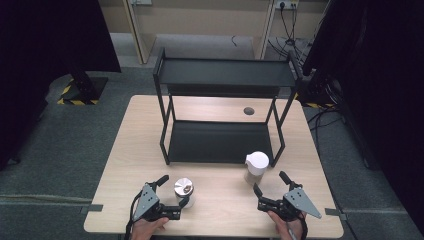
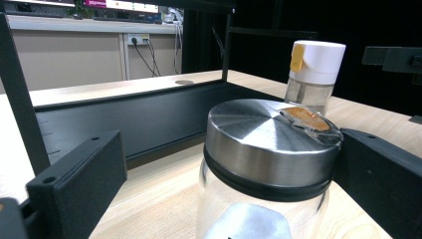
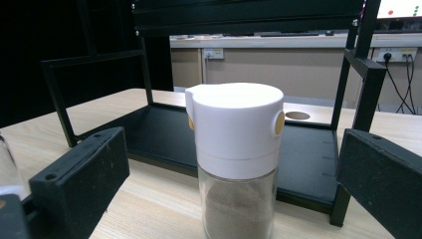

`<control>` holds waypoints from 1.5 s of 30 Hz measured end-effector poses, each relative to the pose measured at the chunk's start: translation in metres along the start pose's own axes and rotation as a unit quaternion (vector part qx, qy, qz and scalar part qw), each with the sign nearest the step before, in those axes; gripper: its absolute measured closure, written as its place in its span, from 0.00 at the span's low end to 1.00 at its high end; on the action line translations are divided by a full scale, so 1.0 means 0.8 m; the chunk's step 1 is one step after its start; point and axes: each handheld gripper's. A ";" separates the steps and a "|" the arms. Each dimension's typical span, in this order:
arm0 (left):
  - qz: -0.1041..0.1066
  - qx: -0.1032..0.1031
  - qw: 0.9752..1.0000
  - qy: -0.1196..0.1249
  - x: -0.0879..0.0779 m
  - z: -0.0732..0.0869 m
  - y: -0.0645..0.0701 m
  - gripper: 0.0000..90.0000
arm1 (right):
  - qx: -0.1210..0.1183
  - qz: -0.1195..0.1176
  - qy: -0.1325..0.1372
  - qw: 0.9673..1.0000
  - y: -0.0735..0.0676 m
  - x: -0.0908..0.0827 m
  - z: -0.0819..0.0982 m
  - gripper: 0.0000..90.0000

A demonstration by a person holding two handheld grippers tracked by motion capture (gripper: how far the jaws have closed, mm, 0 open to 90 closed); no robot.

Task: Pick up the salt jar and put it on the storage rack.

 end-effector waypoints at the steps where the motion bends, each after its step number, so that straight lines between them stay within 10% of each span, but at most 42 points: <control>1: 0.000 0.000 1.000 -0.002 0.000 0.000 0.000 0.00 | 0.000 0.000 0.000 1.000 0.000 0.000 0.000 0.01; 45: 0.012 0.006 0.999 -0.031 0.019 -0.002 0.013 0.05 | 0.004 -0.002 0.003 1.000 0.000 0.000 0.001 0.01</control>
Point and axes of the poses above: each handheld gripper's, and its own axes: x roughly forward along the jaws, z roughly out of its underside, y roughly to its right, and after that the axes turned 9 degrees about -x, right-handed
